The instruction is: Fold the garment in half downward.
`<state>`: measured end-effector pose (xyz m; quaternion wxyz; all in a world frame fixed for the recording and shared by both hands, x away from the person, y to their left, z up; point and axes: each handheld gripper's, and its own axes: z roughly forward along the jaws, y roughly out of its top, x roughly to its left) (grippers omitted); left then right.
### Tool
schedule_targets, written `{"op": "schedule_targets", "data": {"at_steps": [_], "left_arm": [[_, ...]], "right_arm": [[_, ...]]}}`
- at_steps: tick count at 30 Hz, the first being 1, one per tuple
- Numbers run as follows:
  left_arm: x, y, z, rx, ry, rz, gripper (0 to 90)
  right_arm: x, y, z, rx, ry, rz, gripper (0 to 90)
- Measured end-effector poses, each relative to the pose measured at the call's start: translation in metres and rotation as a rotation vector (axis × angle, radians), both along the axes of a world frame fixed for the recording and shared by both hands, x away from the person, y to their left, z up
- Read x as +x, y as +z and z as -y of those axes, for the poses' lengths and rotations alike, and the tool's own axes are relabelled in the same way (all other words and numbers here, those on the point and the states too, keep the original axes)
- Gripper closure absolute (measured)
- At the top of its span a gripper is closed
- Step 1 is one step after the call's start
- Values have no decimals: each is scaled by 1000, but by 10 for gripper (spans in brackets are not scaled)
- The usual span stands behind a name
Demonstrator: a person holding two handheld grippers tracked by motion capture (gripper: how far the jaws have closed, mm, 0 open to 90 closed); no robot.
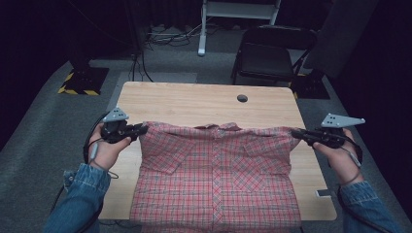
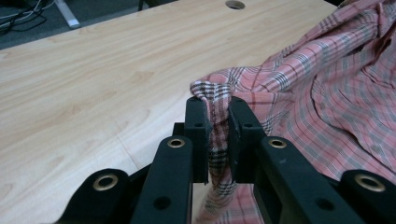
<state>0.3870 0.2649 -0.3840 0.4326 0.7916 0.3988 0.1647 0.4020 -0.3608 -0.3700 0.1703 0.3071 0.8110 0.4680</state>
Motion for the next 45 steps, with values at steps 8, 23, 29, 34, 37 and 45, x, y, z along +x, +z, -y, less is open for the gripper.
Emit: {"op": "schedule_targets", "data": {"at_steps": [8,23,29,34,37,45], "left_arm": [[-66,-21,-6,-7,-79,-64,801],[-92,-69,15,24,-168,-167,413],[-79,-90,45,139,-190,-173,363],[-74,-107,59,245,-186,-180,359],[-72,-107,61,236,-168,-185,361],[-63,-110,64,230,-135,-162,379]], "right_arm": [[-60,-11,8,34,72,-8,852],[-95,-66,-19,-91,165,-166,452],[-92,-99,-43,-198,149,-176,427],[-92,-122,-44,-297,80,-192,368],[-89,-126,-40,-258,63,-200,366],[-71,-129,-34,-228,29,-188,367]]}}
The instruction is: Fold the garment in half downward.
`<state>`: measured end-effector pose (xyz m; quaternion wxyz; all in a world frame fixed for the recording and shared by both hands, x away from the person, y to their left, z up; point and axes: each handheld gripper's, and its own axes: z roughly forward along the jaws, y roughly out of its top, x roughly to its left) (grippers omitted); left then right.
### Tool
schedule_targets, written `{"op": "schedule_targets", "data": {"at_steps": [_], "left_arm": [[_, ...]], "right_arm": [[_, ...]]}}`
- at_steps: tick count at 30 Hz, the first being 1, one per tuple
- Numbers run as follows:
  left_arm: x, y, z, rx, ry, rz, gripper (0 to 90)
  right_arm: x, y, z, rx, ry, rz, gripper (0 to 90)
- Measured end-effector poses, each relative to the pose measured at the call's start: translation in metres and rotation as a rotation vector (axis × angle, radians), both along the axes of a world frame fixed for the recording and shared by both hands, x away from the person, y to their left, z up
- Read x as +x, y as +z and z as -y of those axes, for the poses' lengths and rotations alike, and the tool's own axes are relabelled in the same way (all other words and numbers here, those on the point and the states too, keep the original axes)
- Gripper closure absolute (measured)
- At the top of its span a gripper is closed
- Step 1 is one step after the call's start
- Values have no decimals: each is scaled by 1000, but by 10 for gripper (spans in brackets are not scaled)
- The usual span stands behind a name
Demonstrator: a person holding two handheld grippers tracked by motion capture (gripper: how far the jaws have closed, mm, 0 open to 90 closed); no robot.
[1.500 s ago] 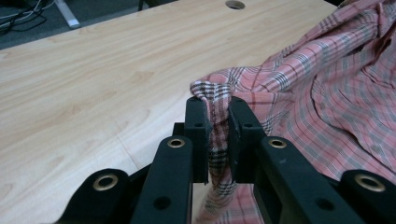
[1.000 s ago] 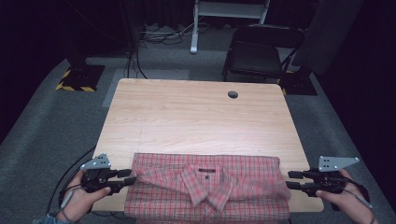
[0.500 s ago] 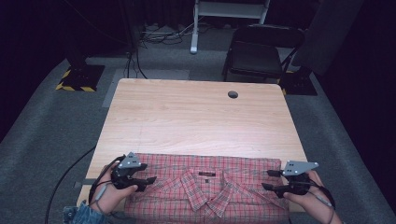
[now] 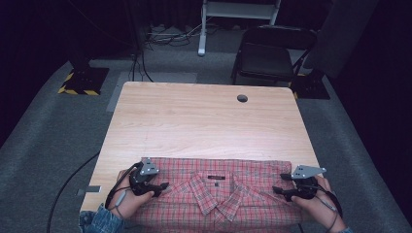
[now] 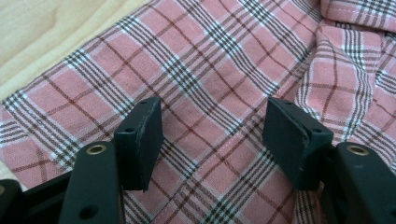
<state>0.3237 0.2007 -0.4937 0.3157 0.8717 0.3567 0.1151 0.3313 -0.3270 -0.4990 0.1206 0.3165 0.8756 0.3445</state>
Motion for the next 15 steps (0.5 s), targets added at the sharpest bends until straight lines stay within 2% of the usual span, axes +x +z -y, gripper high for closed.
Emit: {"op": "schedule_targets", "data": {"at_steps": [2,6,14,15], "left_arm": [[4,-1,0,-12,8,5,380],[13,-1,2,-9,18,4,381],[32,3,11,33,22,-22,380],[39,4,15,37,25,-27,380]], "right_arm": [[6,1,-1,-8,-1,-5,366],[19,1,0,-7,-13,-7,366],[36,0,3,4,-38,-6,370],[39,0,4,7,-43,-5,371]]}}
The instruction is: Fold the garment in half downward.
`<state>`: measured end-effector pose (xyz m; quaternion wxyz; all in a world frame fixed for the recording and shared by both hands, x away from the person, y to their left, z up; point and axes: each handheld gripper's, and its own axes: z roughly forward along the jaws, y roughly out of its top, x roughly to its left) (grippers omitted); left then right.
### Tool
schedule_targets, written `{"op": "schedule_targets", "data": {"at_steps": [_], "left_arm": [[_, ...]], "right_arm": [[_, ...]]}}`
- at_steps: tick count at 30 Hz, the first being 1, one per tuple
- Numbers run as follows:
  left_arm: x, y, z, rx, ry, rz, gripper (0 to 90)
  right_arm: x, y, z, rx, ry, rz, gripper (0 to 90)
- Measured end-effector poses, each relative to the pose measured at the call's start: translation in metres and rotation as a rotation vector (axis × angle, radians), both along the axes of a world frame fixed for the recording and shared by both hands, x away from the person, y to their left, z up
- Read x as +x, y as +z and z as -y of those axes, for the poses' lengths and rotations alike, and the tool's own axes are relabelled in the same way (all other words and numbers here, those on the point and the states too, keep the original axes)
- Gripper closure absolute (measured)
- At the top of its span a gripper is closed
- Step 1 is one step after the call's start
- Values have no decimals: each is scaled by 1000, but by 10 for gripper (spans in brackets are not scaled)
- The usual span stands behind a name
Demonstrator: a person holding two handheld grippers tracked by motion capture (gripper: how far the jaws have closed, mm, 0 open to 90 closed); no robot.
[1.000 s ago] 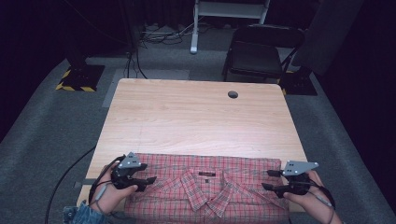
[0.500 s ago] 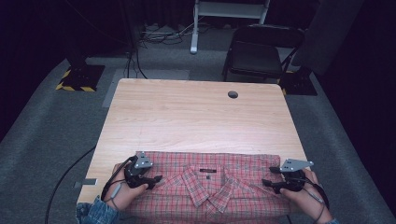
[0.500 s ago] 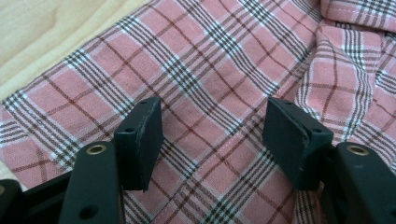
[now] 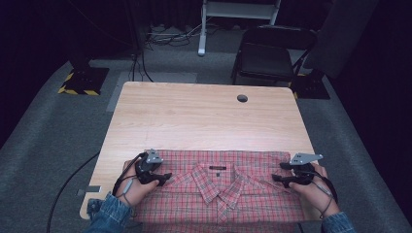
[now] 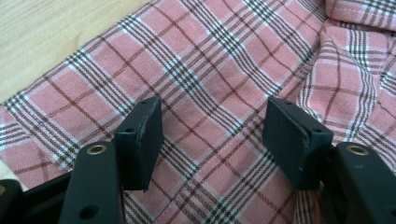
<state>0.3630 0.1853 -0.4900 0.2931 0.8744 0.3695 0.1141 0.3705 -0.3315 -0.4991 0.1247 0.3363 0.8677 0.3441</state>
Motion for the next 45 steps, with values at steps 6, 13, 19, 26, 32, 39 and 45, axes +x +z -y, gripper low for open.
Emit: {"op": "schedule_targets", "data": {"at_steps": [6,13,19,26,32,39,45], "left_arm": [[16,-1,1,-7,4,8,380],[37,0,-3,-11,17,5,384],[51,-2,-8,-28,34,17,386],[65,-3,-10,-36,43,24,388],[82,-3,-12,-44,48,19,390],[93,-2,-16,-81,64,30,380],[67,15,-19,-129,41,84,348]], "right_arm": [[23,0,5,-1,-19,-3,374],[45,1,-2,-7,-24,-1,372],[59,-1,-4,11,-29,13,371],[77,0,-7,4,-36,3,371],[91,0,-9,6,-44,4,371],[96,-2,-11,27,-59,4,312],[79,12,-3,103,-55,12,295]]}}
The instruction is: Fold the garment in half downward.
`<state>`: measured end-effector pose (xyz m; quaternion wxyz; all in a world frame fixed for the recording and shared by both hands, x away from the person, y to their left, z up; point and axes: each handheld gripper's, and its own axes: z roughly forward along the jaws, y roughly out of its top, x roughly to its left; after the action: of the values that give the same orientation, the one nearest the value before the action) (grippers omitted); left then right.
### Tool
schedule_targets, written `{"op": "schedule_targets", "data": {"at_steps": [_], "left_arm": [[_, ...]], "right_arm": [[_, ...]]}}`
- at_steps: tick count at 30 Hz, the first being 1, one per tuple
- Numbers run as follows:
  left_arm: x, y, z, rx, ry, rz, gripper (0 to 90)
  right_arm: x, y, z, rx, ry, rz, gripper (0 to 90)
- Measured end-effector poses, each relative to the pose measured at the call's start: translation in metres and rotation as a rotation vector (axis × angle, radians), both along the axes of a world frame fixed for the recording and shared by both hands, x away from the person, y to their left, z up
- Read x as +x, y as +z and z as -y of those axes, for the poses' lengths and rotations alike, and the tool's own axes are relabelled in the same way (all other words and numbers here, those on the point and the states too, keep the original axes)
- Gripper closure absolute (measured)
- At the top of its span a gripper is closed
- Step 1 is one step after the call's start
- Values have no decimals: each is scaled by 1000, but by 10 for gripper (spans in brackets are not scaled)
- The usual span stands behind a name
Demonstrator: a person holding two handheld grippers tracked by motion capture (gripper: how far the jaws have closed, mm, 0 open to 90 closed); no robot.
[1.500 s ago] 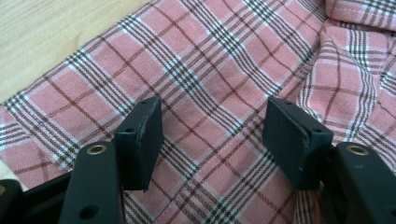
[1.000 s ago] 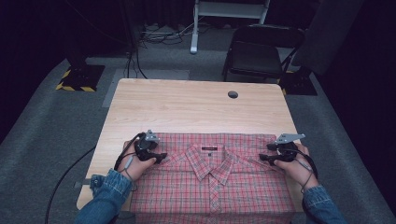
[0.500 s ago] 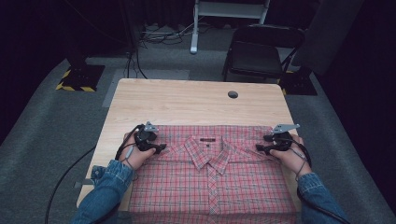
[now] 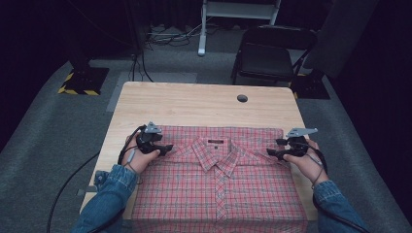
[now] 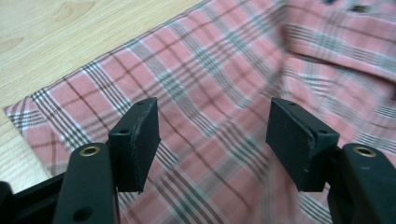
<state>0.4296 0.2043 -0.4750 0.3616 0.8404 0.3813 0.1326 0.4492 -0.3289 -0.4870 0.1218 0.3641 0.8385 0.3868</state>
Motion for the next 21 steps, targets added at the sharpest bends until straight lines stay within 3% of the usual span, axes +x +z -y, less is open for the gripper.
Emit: {"op": "schedule_targets", "data": {"at_steps": [4,6,10,12,15,19,21], "left_arm": [[-20,6,-2,-18,-36,-4,327],[-27,4,-1,-5,-57,-23,316],[-35,-7,1,28,-95,-56,308],[-34,-12,2,36,-99,-62,305],[-30,-18,2,71,-93,-61,319],[-24,-20,1,92,-83,-30,380],[-21,-19,2,114,-85,-16,429]], "right_arm": [[-19,10,4,14,46,28,296],[-28,10,4,6,84,27,307],[-37,-1,2,-75,173,-12,359],[-37,-6,4,-113,192,-29,381],[-31,-9,7,-133,195,-12,450],[-26,-7,5,-174,190,10,540],[-26,-6,2,-187,209,19,642]]}}
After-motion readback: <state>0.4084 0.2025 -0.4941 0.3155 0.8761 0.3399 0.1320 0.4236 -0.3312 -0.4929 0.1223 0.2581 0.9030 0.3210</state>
